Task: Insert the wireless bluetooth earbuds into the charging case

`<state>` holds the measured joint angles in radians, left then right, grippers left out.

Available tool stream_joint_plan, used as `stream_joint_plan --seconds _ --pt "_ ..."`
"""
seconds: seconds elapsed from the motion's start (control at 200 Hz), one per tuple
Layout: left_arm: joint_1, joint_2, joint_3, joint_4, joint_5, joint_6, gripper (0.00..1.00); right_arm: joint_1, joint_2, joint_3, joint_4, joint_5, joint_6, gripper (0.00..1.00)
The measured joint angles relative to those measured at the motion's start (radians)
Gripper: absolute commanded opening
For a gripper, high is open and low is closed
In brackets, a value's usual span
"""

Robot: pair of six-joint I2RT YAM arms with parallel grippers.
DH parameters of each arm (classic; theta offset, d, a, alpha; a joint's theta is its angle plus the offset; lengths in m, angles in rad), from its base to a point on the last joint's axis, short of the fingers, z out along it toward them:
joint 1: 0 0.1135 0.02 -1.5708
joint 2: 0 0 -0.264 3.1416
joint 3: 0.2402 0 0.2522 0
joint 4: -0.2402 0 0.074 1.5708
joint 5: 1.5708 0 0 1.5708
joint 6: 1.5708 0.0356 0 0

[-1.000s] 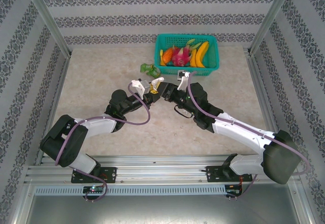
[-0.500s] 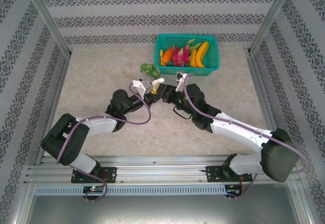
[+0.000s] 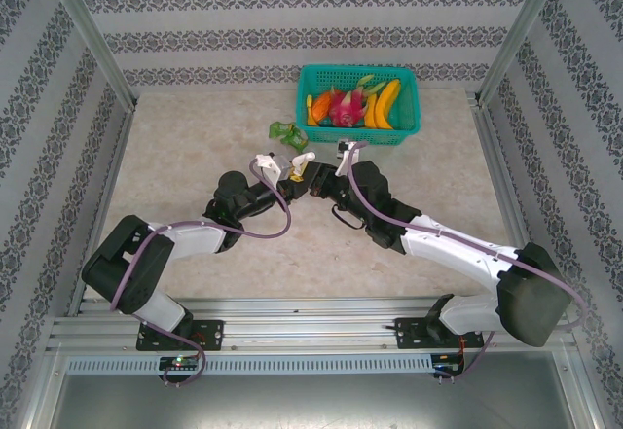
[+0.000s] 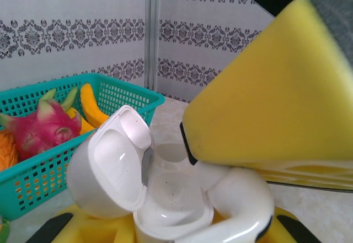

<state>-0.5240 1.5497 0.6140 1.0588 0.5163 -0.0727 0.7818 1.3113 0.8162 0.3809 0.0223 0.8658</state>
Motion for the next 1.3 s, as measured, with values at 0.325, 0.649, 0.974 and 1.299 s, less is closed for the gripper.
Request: stream_joint_plan --seconds 0.325,0.649,0.974,1.299 --pt "0.0 0.051 -0.008 0.001 0.011 0.0 0.0 0.0 0.021 -0.025 -0.003 0.028 0.027 0.1" --pt "-0.001 0.127 -0.039 0.014 0.04 0.0 0.0 0.0 0.036 -0.1 -0.004 0.043 0.065 0.08" --pt "-0.001 0.159 -0.05 0.05 0.06 -0.001 0.0 -0.016 0.04 -0.14 -0.004 0.049 0.106 0.08" --pt "-0.001 0.194 -0.064 0.078 0.076 -0.013 0.0 -0.019 0.057 -0.156 -0.006 0.048 0.135 0.19"
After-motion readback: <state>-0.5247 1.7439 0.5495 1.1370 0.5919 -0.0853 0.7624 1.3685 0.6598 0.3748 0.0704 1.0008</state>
